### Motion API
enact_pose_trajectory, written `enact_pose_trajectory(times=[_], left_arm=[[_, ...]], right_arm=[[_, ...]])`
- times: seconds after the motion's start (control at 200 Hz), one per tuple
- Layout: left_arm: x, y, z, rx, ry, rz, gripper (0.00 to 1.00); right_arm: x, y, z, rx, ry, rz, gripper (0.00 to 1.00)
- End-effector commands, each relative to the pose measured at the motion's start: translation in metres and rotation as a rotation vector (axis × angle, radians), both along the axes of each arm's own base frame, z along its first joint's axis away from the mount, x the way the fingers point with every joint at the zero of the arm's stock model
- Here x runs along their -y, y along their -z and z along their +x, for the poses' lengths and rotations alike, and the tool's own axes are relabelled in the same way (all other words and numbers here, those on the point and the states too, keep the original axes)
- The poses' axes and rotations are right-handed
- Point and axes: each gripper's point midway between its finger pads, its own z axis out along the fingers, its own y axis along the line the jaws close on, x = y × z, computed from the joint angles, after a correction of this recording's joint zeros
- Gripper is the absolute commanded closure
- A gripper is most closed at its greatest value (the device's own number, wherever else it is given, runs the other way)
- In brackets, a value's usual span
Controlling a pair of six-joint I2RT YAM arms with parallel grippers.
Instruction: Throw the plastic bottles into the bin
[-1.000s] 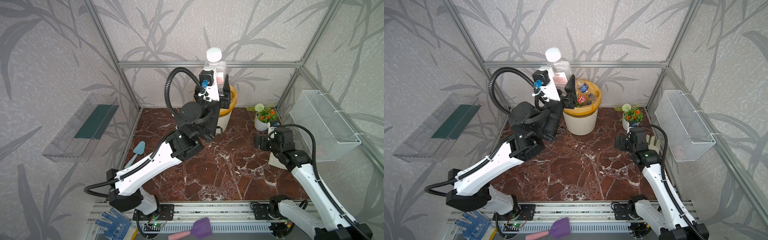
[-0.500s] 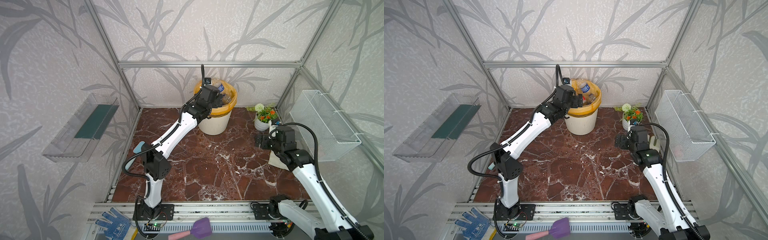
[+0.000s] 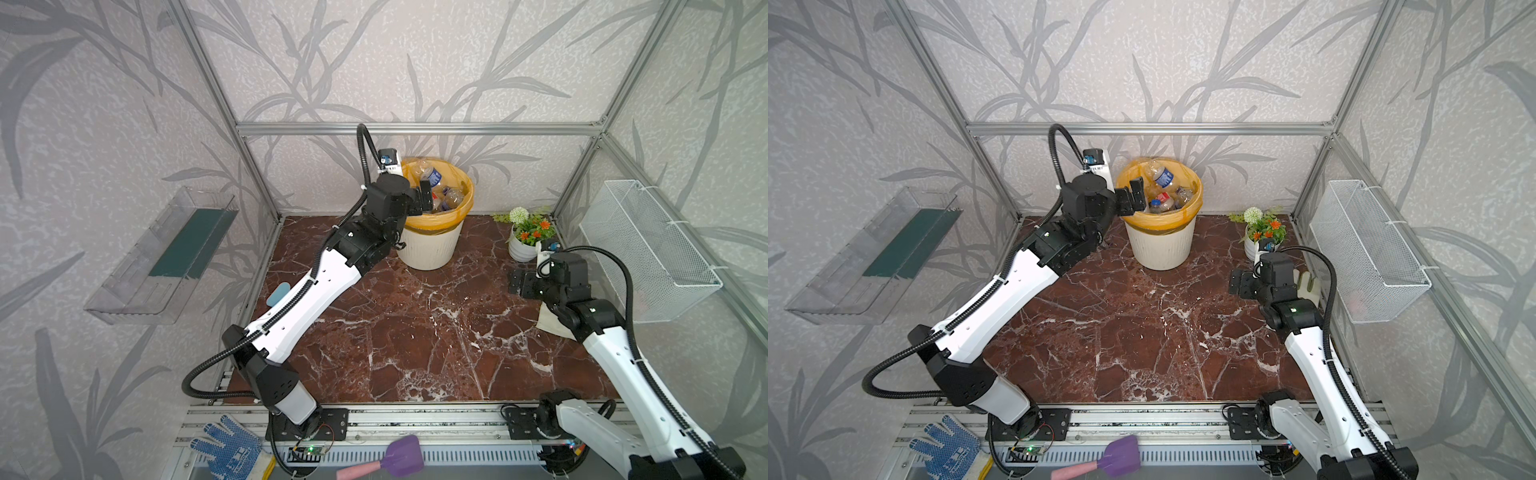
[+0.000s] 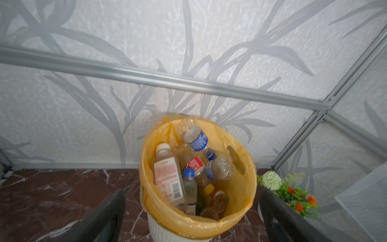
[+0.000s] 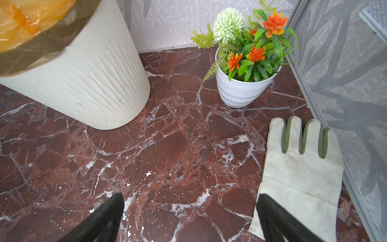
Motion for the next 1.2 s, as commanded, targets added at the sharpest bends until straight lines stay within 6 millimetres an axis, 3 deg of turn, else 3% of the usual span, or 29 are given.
enact_pose_trajectory(times=[0.0,0.18,0.37,0.56,0.66,0.785,0.885,1.195], left_arm=[[-0.026,0.035,-0.008,-0.060,-0.093,-0.005,0.01],[-0.080,0.112,-0.042,-0.165,-0.232,-0.022,0.01],[-0.142,0.203,-0.098,-0.294,-0.401,-0.046,0.01],[-0.176,0.269,-0.144,-0.355,-0.473,-0.151,0.01],[-0.187,0.282,-0.157,-0.366,-0.487,-0.142,0.01],[-0.194,0.282,-0.162,-0.363,-0.491,-0.081,0.01],[-0.195,0.276,-0.158,-0.343,-0.485,-0.029,0.01],[-0.193,0.264,-0.139,-0.289,-0.479,0.153,0.01]], right_arm=[[0.002,0.013,0.007,0.009,-0.019,-0.044,0.01],[0.001,0.039,0.014,0.006,-0.044,-0.084,0.01],[0.003,0.067,0.025,0.059,-0.059,-0.138,0.01],[0.011,0.085,0.040,0.151,-0.014,-0.176,0.01],[0.012,0.089,0.049,0.242,-0.004,-0.192,0.01],[0.010,0.092,0.058,0.334,-0.005,-0.200,0.01],[0.005,0.091,0.064,0.397,-0.035,-0.216,0.01],[-0.004,0.121,0.071,0.426,-0.094,-0.231,0.01]])
